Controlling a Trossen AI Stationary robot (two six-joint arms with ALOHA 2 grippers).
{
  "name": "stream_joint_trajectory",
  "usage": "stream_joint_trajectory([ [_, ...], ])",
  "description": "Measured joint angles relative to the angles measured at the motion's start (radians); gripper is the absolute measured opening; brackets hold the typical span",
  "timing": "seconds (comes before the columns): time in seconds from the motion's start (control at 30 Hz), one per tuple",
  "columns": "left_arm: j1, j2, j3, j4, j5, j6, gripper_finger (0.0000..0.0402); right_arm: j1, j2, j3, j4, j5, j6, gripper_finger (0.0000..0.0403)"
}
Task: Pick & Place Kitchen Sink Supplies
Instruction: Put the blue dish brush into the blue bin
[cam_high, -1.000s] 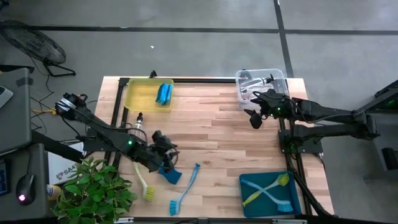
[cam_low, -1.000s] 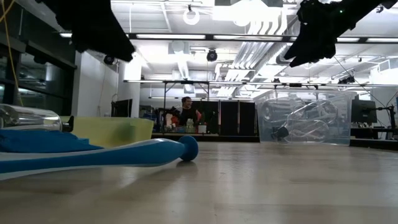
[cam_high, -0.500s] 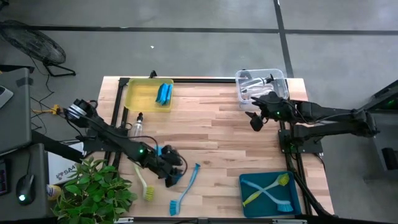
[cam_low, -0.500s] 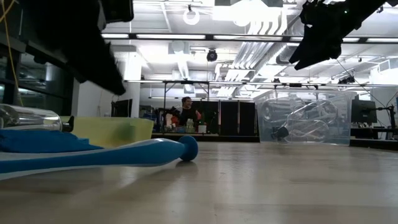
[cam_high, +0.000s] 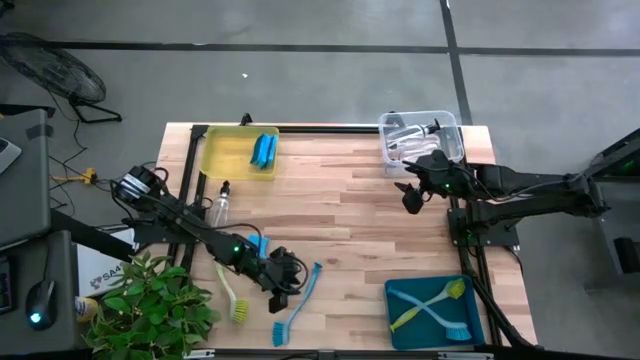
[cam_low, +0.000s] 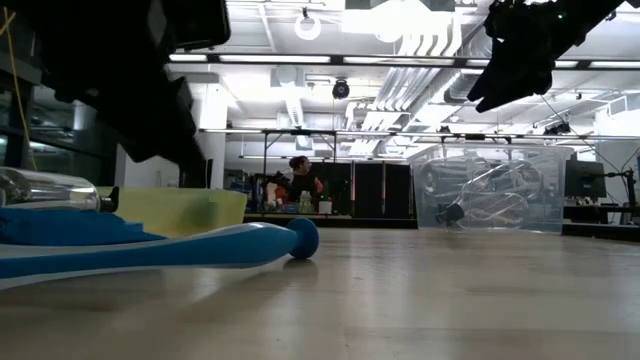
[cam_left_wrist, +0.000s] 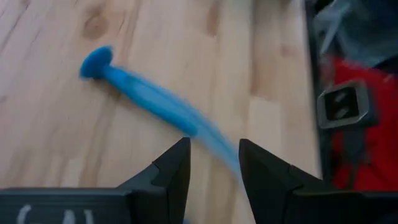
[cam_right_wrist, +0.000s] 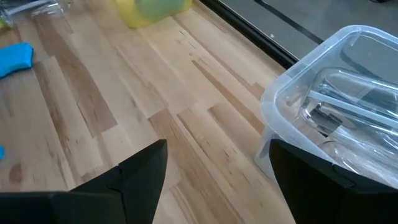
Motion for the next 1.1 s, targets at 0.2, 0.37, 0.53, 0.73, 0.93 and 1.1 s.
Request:
stream_joint_trajectory([
  [0.2, 0.0, 0.004, 0.0, 0.005, -0.029, -0.105, 0.0134, 0.0, 0.0, 0.0, -0.006, 0.0, 0.012, 0.0275],
  [0.37, 0.0, 0.004, 0.0, 0.004, -0.082, -0.106, 0.0134, 0.017, 0.0, 0.0, -0.005, -0.007, 0.023, 0.0275],
  [0.53, 0.0, 0.004, 0.0, 0.003, -0.082, -0.138, 0.0134, 0.045, 0.0, 0.0, -0.006, -0.008, 0.019, 0.0275],
  [0.73, 0.0, 0.004, 0.0, 0.003, -0.074, -0.206, 0.0134, 0.066, 0.0, 0.0, -0.006, 0.019, 0.02, 0.0275],
  [0.93, 0.0, 0.007, 0.0, 0.003, -0.078, -0.283, 0.0134, 0.081, 0.0, 0.0, -0.006, 0.036, 0.027, 0.0275],
  [1.1, 0.0, 0.053, 0.049, -0.01, -0.065, -0.315, 0.0134, 0.086, 0.0, 0.0, -0.008, 0.036, 0.028, 0.0275],
])
